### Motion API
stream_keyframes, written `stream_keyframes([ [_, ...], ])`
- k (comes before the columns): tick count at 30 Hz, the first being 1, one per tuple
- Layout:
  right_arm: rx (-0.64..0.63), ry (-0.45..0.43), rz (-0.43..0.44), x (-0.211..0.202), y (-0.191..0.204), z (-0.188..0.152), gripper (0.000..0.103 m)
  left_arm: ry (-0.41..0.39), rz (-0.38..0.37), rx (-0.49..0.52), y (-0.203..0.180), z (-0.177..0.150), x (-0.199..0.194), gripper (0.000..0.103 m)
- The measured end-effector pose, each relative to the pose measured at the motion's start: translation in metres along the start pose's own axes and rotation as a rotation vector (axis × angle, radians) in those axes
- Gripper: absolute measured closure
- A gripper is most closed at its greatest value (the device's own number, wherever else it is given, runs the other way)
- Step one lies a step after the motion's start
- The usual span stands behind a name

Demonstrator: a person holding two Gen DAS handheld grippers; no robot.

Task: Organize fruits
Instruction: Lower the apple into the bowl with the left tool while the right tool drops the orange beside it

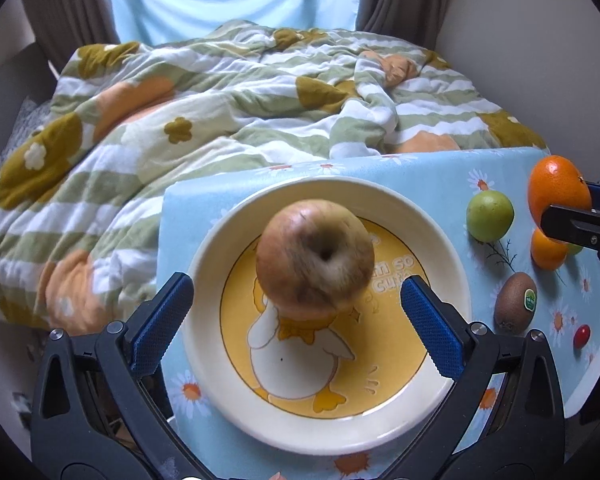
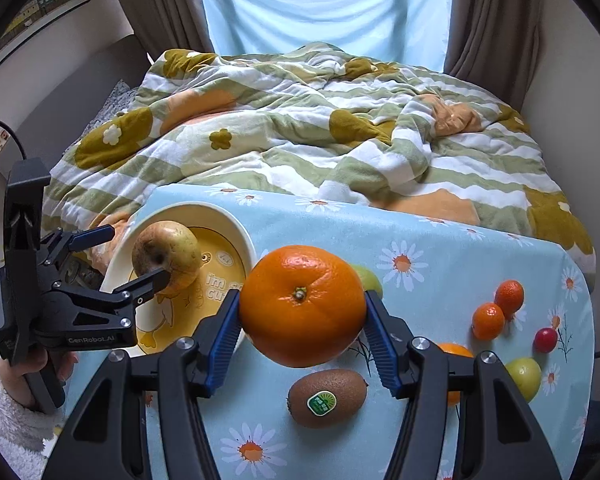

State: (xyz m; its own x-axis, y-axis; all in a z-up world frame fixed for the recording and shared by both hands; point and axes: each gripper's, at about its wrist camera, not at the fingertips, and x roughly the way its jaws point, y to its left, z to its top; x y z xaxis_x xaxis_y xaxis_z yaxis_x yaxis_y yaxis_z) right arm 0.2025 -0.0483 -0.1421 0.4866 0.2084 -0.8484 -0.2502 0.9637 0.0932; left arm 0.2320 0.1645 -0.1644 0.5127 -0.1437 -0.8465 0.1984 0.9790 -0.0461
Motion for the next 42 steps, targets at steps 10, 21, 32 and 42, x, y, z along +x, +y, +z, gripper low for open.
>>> stream_keyframes([
  [10,-0.198,0.003,0.120,0.030,0.047,0.012,0.048,0.019,0.036,-0.090,0.017,-0.029,-0.029,0.000],
  [21,-0.339,0.027,0.135,0.067,0.074,0.000,0.048,0.049,0.058,-0.162,0.035,-0.059,-0.035,0.000],
  [32,-0.305,-0.046,0.137,0.062,0.070,0.004,0.000,0.055,0.057,-0.176,0.037,-0.067,-0.038,0.000],
  [42,-0.259,-0.066,0.146,0.037,0.064,0.005,0.000,0.020,0.071,-0.147,0.031,-0.063,-0.061,0.000],
])
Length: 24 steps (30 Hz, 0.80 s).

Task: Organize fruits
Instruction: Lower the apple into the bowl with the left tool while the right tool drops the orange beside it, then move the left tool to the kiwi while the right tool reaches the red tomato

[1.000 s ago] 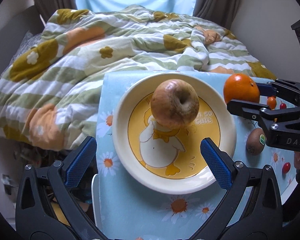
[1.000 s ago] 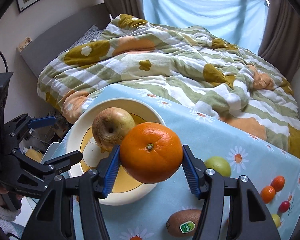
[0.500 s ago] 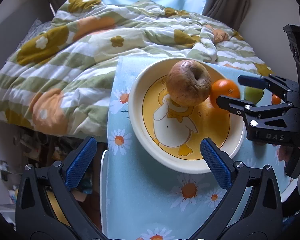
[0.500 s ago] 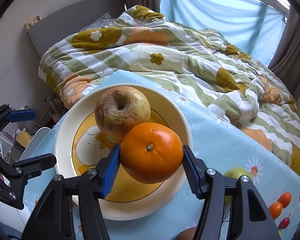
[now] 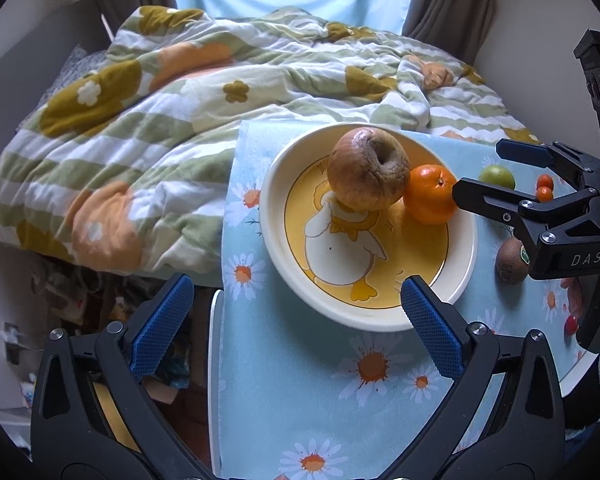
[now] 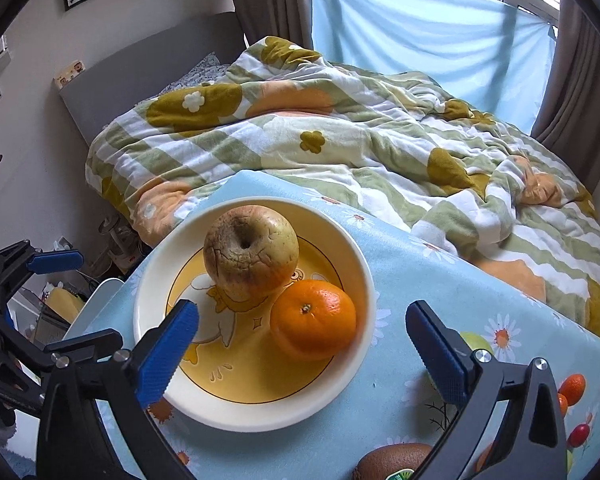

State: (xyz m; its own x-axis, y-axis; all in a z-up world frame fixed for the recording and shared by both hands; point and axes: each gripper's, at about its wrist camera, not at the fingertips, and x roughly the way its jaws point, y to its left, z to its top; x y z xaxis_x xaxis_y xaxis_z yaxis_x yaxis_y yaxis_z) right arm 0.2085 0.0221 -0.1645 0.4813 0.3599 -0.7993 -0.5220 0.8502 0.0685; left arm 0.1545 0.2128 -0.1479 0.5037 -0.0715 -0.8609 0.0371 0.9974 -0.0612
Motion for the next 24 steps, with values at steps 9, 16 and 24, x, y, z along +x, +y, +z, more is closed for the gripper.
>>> stream_keyframes([
  [9,0.037,-0.036,-0.019,-0.048,0.004,0.001,0.000,-0.055,-0.005,0.058,-0.013,0.010,-0.034,0.000],
  [16,0.149,-0.061,-0.085,-0.095,-0.010,-0.012,0.000,-0.090,-0.062,0.129,-0.033,0.019,-0.054,0.000],
  [24,0.309,-0.088,-0.234,-0.150,-0.041,-0.052,0.000,-0.108,-0.164,0.251,-0.080,0.024,-0.057,0.000],
])
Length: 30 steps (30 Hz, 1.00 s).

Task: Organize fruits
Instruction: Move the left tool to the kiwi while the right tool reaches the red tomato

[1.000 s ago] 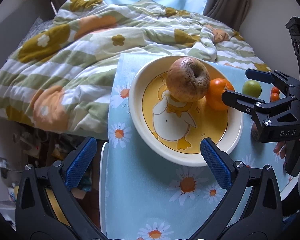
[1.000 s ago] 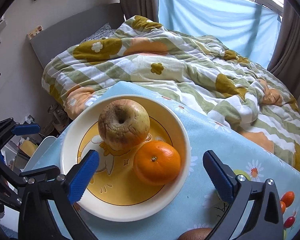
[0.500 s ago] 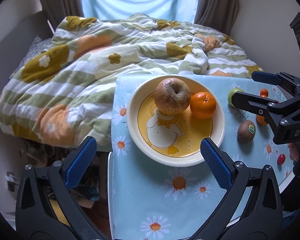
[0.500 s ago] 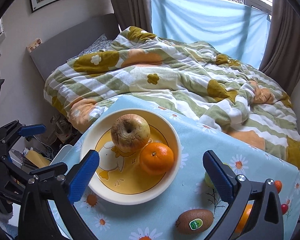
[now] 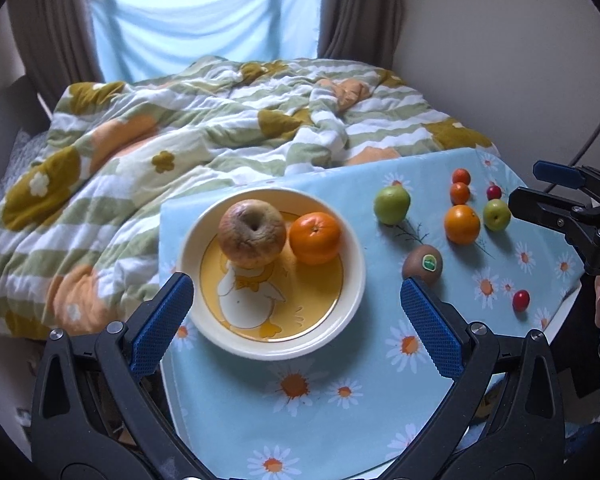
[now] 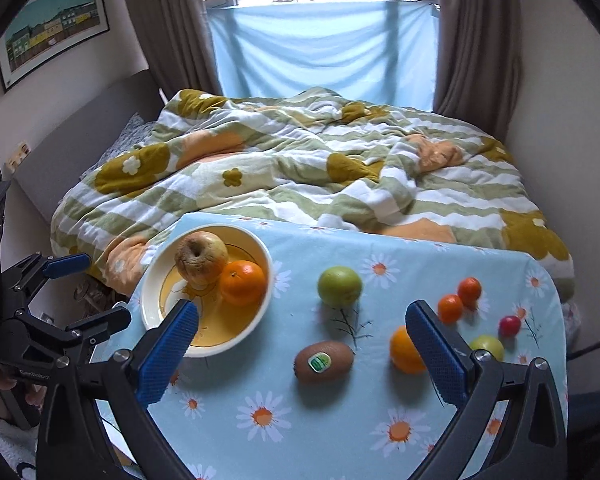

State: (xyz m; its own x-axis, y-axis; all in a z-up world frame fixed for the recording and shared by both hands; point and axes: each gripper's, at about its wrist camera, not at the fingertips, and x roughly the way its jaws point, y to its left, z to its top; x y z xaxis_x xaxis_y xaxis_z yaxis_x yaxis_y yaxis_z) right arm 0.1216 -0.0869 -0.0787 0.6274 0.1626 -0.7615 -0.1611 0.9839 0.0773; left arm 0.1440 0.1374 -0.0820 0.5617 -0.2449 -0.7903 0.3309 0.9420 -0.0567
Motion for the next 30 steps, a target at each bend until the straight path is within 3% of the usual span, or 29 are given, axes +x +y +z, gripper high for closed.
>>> stream_keyframes([
  [7,0.143,-0.006,-0.129,-0.031,-0.050,-0.037,0.000,0.019,-0.080,0.088,-0.055,0.005,0.016,0.000],
  [16,0.285,0.088,-0.202,-0.031,-0.092,-0.097,0.000,0.097,-0.144,0.204,-0.114,0.001,0.056,0.000],
  [23,0.380,0.154,-0.226,-0.016,-0.108,-0.143,0.000,0.163,-0.180,0.301,-0.139,-0.008,0.095,0.000],
  [30,0.419,0.183,-0.270,0.000,-0.114,-0.162,0.000,0.215,-0.183,0.370,-0.148,-0.011,0.131,0.000],
])
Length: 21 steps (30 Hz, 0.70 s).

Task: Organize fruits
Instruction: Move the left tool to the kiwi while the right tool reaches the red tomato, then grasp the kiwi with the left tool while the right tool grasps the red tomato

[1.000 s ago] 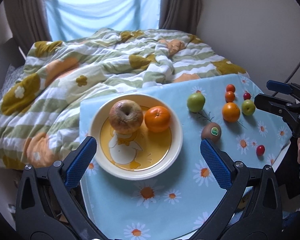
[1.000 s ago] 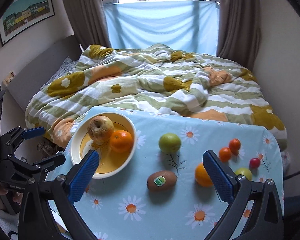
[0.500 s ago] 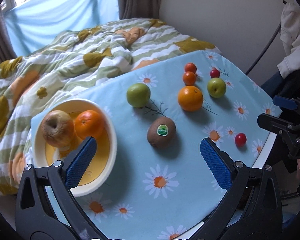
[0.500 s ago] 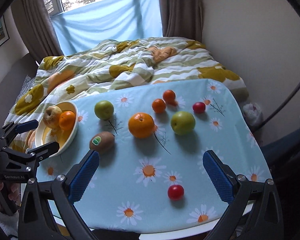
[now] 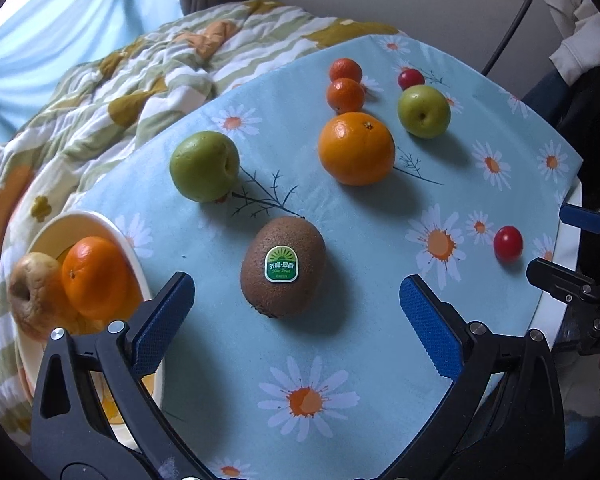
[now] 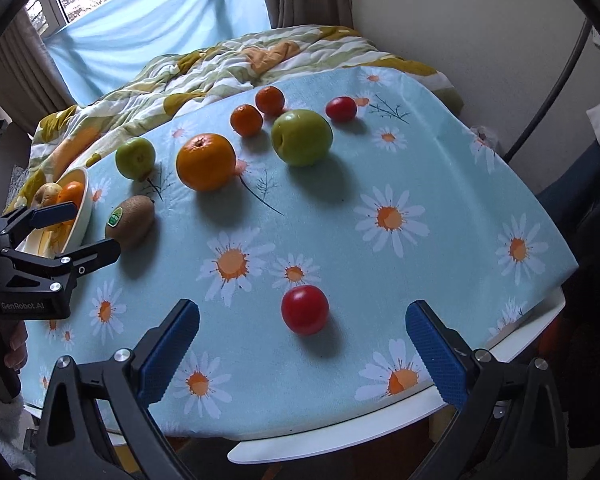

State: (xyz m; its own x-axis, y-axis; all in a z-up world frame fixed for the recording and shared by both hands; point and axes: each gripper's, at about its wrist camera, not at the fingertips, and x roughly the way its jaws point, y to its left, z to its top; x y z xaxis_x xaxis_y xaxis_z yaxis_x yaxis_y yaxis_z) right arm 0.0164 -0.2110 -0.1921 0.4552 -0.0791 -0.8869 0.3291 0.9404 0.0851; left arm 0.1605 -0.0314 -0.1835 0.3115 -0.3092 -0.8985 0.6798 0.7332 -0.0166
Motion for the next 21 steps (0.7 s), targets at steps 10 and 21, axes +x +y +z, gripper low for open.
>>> stream_keyframes([
  [10,-0.009,0.022,-0.051,0.019,0.007,-0.010,0.015,0.091,-0.020,0.048,0.005,0.003,0.035,0.024],
  [21,-0.036,0.031,-0.078,0.030,0.017,-0.012,0.035,0.088,-0.048,0.073,0.009,0.002,0.034,0.050],
])
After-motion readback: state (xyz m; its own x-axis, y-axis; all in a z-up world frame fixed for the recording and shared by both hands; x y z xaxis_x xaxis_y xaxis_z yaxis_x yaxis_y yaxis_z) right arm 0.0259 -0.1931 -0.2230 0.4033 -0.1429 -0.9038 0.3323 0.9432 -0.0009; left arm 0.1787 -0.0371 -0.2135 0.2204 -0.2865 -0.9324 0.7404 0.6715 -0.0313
